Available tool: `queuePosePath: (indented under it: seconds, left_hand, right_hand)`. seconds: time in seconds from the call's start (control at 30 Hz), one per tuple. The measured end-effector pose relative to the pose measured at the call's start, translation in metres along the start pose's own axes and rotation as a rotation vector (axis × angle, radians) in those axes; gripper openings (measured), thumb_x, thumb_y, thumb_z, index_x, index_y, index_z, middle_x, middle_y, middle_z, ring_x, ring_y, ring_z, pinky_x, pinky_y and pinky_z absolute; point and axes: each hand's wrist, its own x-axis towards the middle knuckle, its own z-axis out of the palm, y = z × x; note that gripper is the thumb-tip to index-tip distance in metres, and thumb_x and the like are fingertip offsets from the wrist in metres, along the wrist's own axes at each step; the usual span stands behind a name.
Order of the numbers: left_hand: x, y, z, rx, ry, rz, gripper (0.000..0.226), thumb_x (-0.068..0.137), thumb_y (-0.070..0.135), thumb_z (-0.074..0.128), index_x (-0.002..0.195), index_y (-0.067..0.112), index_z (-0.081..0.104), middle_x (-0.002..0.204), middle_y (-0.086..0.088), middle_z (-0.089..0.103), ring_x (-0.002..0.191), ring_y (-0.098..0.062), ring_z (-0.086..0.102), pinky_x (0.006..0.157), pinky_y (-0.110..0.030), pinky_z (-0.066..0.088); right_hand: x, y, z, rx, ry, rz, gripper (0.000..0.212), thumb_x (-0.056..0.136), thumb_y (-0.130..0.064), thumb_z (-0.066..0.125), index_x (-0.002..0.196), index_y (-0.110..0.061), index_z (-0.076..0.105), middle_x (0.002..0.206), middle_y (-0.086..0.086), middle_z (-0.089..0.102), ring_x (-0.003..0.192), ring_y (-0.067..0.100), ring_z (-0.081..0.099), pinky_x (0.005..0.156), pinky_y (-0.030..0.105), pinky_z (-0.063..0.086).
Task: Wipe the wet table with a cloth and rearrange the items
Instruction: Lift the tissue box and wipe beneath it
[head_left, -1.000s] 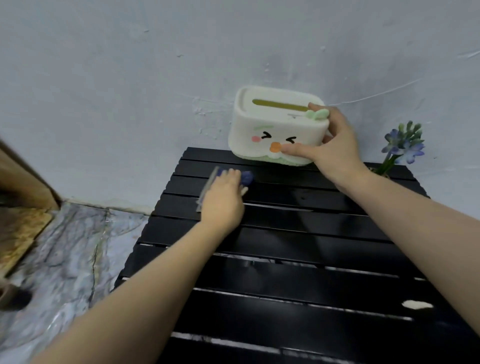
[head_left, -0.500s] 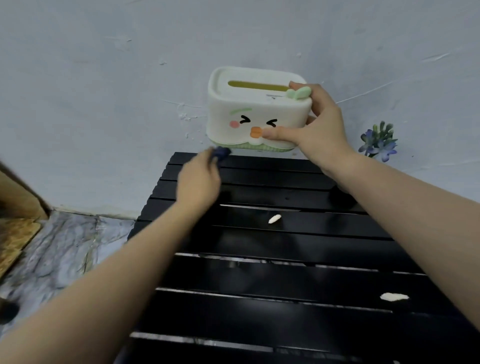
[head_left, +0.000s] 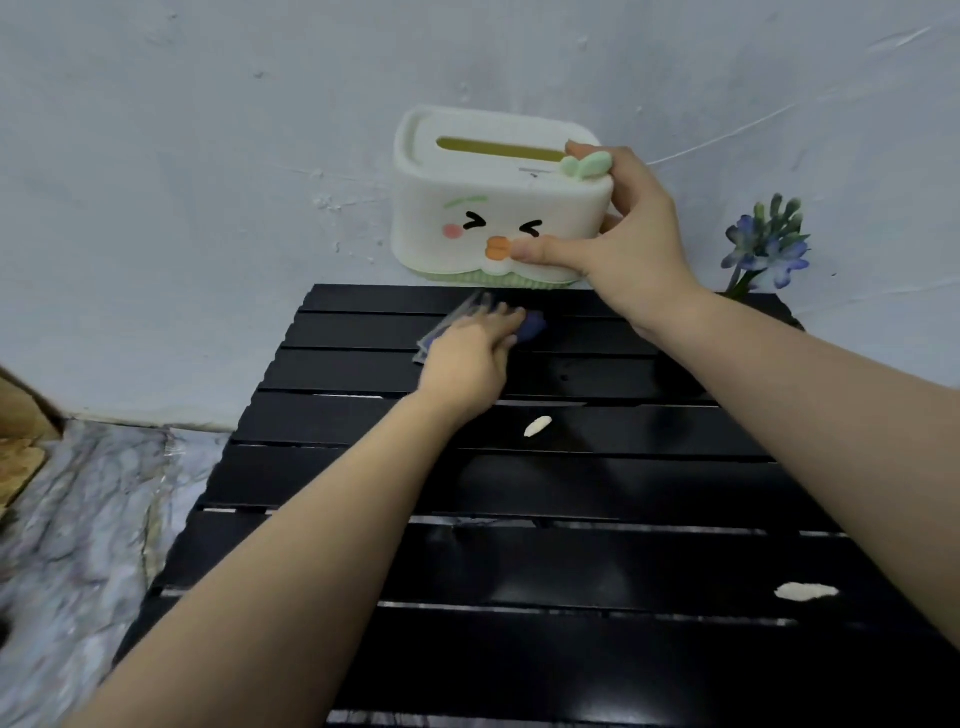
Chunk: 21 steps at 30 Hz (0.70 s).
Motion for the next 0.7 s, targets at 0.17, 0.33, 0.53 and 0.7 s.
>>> queuePosePath:
  seconds: [0.17,0.33,0.53,0.7]
  left_hand:
    - [-0.024,0.034,0.002,-0.197,-0.119,0.116,0.031,0.101,0.021,0.053,0.129,0.023,0.066,0.133,0.004,0.066,0.130,-0.014,0.055,0.105,-0.016,0.035]
    - [-0.070,0.059,-0.010,-0.481,-0.360,0.125,0.026,0.102,0.019,0.053,0.123,0.017,0.068,0.126,0.003,0.069,0.123,-0.011,0.061,0.110,-0.038,0.043]
    - [-0.112,0.074,-0.043,-0.738,-0.525,0.086,0.030,0.103,0.008,0.049,0.128,0.002,0.064,0.127,-0.007,0.069,0.117,-0.008,0.062,0.104,-0.020,0.046]
    - [-0.086,0.015,-0.103,-0.749,-0.103,-0.120,0.032,0.102,0.006,0.049,0.130,0.008,0.063,0.123,0.004,0.069,0.108,0.003,0.062,0.094,-0.008,0.044]
  right_hand:
    - [-0.004,-0.002,-0.001,-0.007,0.016,0.018,0.082,0.042,-0.039,0.102,0.112,-0.022,0.063,0.133,-0.015,0.062,0.120,0.008,0.062,0.098,0.031,0.056]
    - [-0.008,-0.009,-0.010,-0.043,0.015,0.032,0.081,0.039,-0.044,0.102,0.109,-0.029,0.065,0.130,-0.019,0.062,0.117,0.005,0.063,0.095,0.029,0.057]
    - [-0.016,-0.008,-0.012,-0.059,0.029,0.043,0.078,0.041,-0.043,0.102,0.108,-0.037,0.063,0.130,-0.019,0.061,0.117,0.007,0.063,0.096,0.031,0.057]
    - [-0.020,-0.005,-0.010,-0.057,0.097,0.029,0.091,0.040,-0.042,0.101,0.121,-0.025,0.062,0.121,-0.022,0.062,0.115,0.007,0.064,0.094,0.033,0.058]
